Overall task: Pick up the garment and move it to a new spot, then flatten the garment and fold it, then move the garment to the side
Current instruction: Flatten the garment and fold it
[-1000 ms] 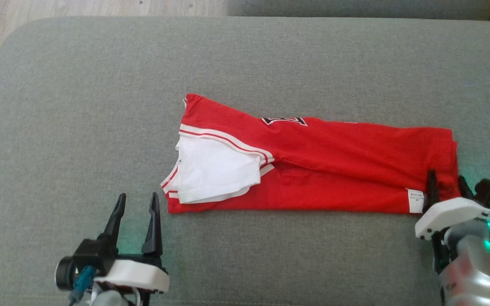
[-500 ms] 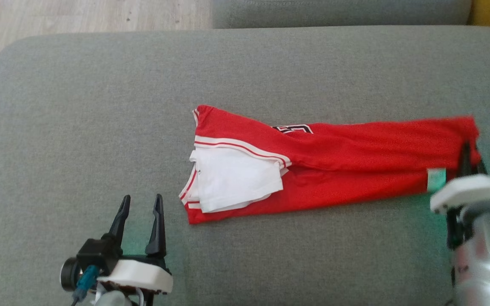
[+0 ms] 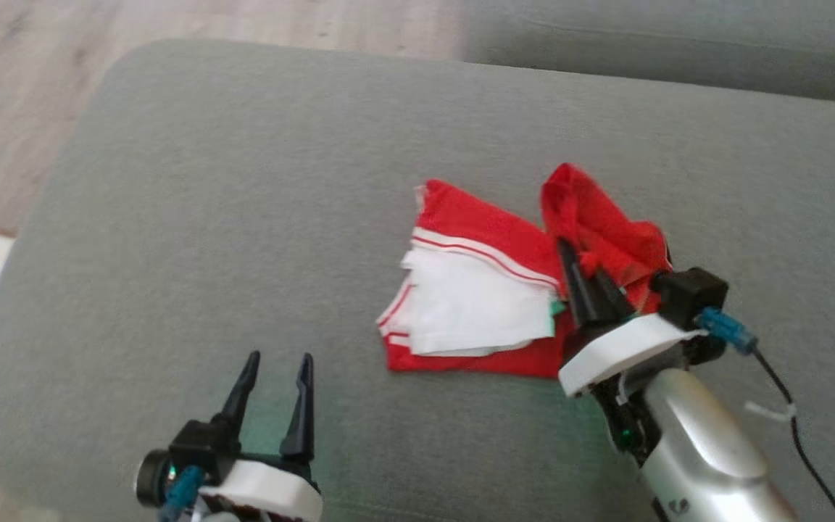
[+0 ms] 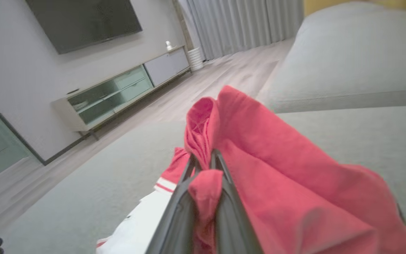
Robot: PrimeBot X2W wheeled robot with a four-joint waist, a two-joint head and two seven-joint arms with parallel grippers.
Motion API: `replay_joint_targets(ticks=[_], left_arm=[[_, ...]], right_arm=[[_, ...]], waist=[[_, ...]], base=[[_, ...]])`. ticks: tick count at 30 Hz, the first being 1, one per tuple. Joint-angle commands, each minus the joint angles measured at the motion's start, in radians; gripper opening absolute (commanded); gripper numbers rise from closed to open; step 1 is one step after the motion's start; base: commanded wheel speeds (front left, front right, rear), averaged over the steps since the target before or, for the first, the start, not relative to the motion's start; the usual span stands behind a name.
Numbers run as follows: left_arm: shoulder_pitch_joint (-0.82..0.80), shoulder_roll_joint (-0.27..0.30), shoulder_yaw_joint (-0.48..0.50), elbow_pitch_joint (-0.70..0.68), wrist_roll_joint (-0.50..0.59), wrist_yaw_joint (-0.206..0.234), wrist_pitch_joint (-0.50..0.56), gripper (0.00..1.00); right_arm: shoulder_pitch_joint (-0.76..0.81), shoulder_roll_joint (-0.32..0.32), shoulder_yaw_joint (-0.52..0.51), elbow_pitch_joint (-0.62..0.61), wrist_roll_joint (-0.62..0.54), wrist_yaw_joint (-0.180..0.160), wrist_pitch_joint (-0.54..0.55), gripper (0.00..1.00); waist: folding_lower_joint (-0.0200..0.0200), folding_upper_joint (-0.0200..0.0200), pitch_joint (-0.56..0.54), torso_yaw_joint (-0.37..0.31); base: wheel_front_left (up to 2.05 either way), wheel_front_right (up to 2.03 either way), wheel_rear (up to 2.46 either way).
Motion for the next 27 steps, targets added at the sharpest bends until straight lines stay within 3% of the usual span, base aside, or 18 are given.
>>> replay_joint_targets(ticks=[1, 8, 9, 10, 16, 27], left_arm=[[-0.013, 0.002, 0.021, -0.02, -0.003, -0.002, -0.005, 1.0], [-0.007, 0.002, -0.019, -0.011, -0.006, -0.003, -0.005, 1.0], [-0.006, 0.002, -0.022, -0.01, -0.006, -0.002, -0.005, 1.0], [-0.005, 0.002, -0.025, -0.009, -0.006, -0.002, -0.005, 1.0], [-0.002, 0.002, -0.002, -0.017, 0.0, 0.009, -0.005, 1.0], [-0.027, 0.002, 0.063, -0.05, 0.025, 0.037, -0.005, 1.0]], right_arm=[[-0.034, 0.007, 0.042, -0.025, 0.022, -0.001, -0.007, 0.0], [-0.057, 0.007, 0.138, 0.039, 0.101, -0.001, -0.007, 0.0], [-0.06, 0.007, 0.142, 0.049, 0.117, -0.001, -0.007, 0.16], [-0.065, 0.007, 0.149, 0.053, 0.128, -0.001, -0.007, 1.0], [-0.056, 0.007, 0.125, -0.01, 0.16, -0.001, -0.007, 1.0], [0.034, 0.007, -0.166, -0.044, -0.066, -0.001, -0.007, 1.0]], waist=[[0.0, -0.0001, -0.007, 0.075], [0.0, -0.0001, -0.008, 0.204], [0.0, -0.0001, -0.009, 0.214], [0.0, -0.0001, -0.011, 0.221], [0.0, -0.0001, -0.029, 0.175], [0.0, -0.0001, -0.041, -0.026]], base=[[0.0, 0.0, 0.0], [0.0, 0.0, 0.0], [0.0, 0.0, 0.0], [0.0, 0.0, 0.0], [0.0, 0.0, 0.0], [0.0, 0.0, 0.0]])
